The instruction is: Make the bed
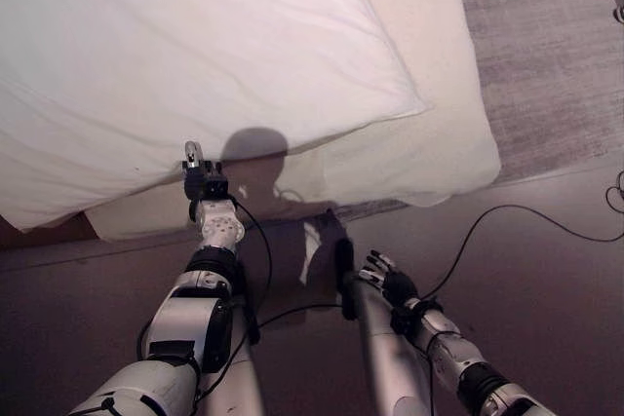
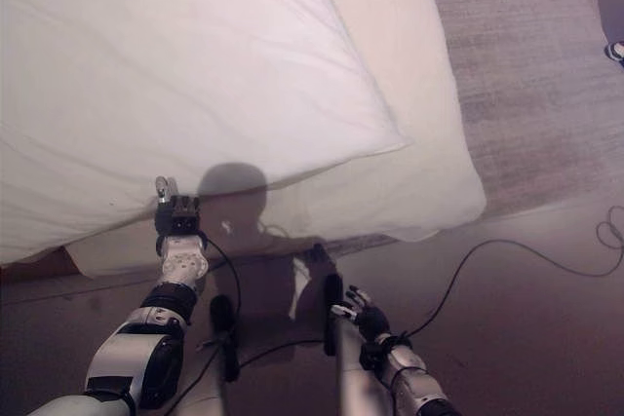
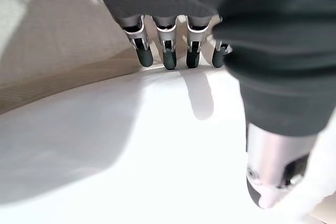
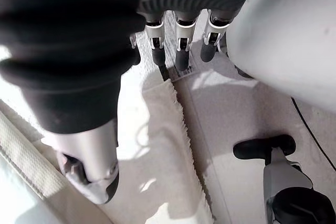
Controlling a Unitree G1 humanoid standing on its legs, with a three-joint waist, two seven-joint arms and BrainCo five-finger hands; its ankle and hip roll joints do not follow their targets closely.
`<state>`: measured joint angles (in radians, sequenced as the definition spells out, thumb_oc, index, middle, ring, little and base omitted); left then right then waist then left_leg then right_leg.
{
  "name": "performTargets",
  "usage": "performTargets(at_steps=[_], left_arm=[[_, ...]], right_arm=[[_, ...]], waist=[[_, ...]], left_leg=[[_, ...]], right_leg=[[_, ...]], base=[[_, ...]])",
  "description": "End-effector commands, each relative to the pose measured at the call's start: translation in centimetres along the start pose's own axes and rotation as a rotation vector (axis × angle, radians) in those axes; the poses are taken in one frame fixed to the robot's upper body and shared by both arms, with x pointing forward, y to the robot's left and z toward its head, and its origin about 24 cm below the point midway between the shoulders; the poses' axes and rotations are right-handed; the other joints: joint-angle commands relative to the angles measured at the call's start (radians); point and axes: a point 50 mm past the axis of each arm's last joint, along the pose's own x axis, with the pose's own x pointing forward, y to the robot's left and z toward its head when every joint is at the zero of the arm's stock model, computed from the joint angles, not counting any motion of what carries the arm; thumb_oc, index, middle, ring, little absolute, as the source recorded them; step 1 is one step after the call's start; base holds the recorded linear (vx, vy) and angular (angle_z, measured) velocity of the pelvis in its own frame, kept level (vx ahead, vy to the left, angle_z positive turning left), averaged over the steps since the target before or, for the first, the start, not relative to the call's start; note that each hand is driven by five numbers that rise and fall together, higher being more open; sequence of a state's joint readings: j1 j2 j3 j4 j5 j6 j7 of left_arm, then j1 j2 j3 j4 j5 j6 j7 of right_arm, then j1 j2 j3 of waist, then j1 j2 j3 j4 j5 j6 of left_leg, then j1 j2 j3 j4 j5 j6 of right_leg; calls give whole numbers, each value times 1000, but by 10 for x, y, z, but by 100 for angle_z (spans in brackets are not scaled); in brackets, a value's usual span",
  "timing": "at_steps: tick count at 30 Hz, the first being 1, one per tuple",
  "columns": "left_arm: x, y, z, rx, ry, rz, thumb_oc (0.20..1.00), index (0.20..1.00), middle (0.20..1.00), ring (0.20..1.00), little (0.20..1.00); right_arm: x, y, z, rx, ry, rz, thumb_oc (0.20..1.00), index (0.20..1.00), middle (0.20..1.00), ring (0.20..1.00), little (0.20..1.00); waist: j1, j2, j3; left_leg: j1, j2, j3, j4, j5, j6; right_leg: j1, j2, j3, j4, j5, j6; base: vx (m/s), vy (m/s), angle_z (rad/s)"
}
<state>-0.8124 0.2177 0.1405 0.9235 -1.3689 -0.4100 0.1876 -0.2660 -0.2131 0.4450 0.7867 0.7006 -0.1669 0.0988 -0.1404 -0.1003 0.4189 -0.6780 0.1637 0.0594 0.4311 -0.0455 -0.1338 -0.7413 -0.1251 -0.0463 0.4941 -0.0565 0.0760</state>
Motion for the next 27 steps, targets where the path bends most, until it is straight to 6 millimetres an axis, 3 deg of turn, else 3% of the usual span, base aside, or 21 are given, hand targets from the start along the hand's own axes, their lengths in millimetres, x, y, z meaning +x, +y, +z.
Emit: performTargets(at_steps=[1, 3, 5, 6, 17, 23, 27], left_arm=[[9, -48, 38, -37, -152, -161, 1000, 1000, 1000, 1000, 1000], [9, -48, 38, -37, -152, -160, 1000, 1000, 1000, 1000, 1000], [6, -52, 37, -30, -152, -205, 438, 438, 438, 438, 438], [5, -54, 34, -36, -146, -224, 200, 200, 200, 200, 200], [-11, -63, 20, -47, -126, -324, 200, 200, 200, 200, 200], [-28, -69, 2, -95, -79, -413, 200, 200, 200, 200, 200], [-42, -80, -8, -144, -42, -498, 200, 200, 200, 200, 200]], right_arm=[[-1, 14, 7, 32, -69, 59, 1000, 1000, 1000, 1000, 1000], [-1, 15, 7, 33, -68, 59, 1000, 1000, 1000, 1000, 1000], [-1, 18, 8, 43, -77, 78, 1000, 1000, 1000, 1000, 1000], [0, 19, 8, 41, -75, 82, 1000, 1000, 1000, 1000, 1000], [6, 34, 19, 136, -122, 137, 1000, 1000, 1000, 1000, 1000], [19, 57, 37, 306, -168, 227, 1000, 1000, 1000, 1000, 1000], [33, 82, 62, 418, -203, 309, 1000, 1000, 1000, 1000, 1000]], waist=[[32, 7, -5], [31, 6, -5], [35, 7, -4], [37, 10, -2], [60, 23, 13], [88, 46, 18], [114, 62, 29]], left_leg=[[-85, -90, 38, 33, -16, 93], [-85, -91, 38, 33, -16, 93], [-87, -93, 35, 28, -14, 93], [-86, -94, 34, 22, -13, 93], [-78, -99, 31, 35, -13, 96], [-74, -110, 32, 12, -1, 99], [-68, -126, 23, 2, 3, 106]], right_leg=[[-1, 46, -63, -93, 44, 29], [-1, 46, -63, -93, 44, 29], [-3, 45, -65, -99, 46, 29], [-3, 46, -65, -99, 47, 29], [5, 44, -62, -94, 48, 26], [5, 39, -63, -105, 55, 27], [7, 37, -63, -106, 57, 28]], base=[[-9, 15, 3], [-6, 3, 2], [-19, 9, 4], [0, 0, 0], [0, 0, 0], [-4, 5, 2], [-13, 20, 5]])
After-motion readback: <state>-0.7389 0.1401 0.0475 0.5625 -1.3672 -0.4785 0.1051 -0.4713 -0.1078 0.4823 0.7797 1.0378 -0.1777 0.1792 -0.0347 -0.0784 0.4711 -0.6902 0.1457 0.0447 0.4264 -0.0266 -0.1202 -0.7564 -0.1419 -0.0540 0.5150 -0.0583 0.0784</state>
